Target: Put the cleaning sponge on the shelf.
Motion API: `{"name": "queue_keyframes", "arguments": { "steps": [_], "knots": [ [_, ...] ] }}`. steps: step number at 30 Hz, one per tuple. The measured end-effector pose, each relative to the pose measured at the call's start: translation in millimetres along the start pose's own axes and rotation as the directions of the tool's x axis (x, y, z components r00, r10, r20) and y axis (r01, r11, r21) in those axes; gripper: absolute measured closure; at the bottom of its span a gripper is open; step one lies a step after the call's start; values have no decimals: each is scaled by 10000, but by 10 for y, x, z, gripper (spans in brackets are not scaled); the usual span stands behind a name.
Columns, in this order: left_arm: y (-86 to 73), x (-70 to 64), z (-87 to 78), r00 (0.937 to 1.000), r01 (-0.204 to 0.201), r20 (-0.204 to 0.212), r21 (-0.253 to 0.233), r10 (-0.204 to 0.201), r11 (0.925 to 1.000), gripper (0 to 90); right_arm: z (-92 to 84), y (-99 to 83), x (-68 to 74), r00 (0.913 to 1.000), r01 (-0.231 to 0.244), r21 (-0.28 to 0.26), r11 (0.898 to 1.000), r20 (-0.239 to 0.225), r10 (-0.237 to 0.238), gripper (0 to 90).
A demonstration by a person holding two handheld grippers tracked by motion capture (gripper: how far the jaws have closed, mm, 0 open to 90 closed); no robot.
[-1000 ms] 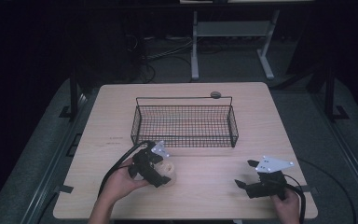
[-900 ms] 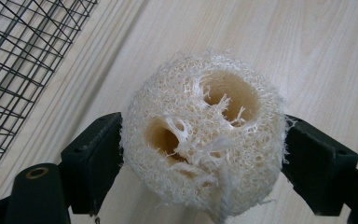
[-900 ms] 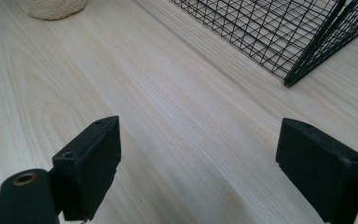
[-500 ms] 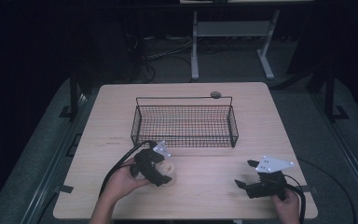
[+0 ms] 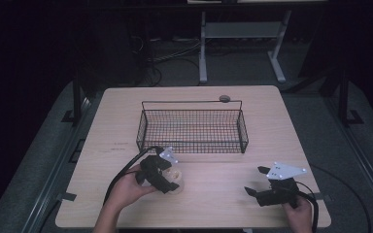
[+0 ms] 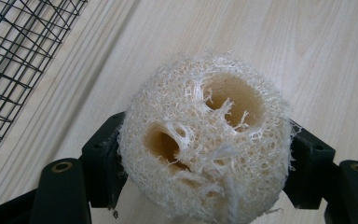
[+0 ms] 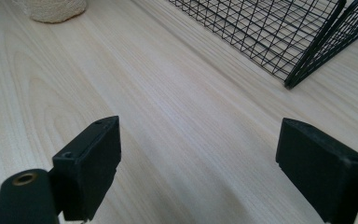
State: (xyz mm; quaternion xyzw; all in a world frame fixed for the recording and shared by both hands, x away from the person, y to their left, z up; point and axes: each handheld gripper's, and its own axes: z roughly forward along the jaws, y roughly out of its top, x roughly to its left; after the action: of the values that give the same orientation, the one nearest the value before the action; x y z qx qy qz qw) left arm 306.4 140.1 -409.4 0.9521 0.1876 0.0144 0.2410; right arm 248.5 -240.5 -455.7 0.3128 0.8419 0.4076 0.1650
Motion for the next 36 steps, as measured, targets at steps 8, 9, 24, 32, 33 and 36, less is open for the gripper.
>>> {"name": "queue_keyframes", "arguments": {
  "steps": [8,9,24,32,33,36],
  "knots": [
    [-5,21,-43,9999,127,1,-175,-127,9998,275,-1,1,-1,10000,1,-5,10000,30,-1,134],
    [-2,24,-51,9999,125,1,-172,-125,9998,276,-3,2,-2,10000,-8,-16,10000,37,8,134],
    [139,68,-225,10000,-33,-42,-438,32,9990,275,-9,-2,-5,10000,-93,-87,9999,-35,93,135],
    [237,110,-313,9999,-113,45,-408,115,9991,275,-3,-2,-7,9999,-146,-89,9999,-60,146,134],
    [246,117,-328,9999,-67,79,-450,71,9990,275,-3,-3,-10,9999,-113,-88,9999,-57,113,134],
    [283,131,-380,9999,-114,32,-394,116,9992,275,-6,-2,-11,9999,-139,-166,9998,-32,138,135]
  ]
}}
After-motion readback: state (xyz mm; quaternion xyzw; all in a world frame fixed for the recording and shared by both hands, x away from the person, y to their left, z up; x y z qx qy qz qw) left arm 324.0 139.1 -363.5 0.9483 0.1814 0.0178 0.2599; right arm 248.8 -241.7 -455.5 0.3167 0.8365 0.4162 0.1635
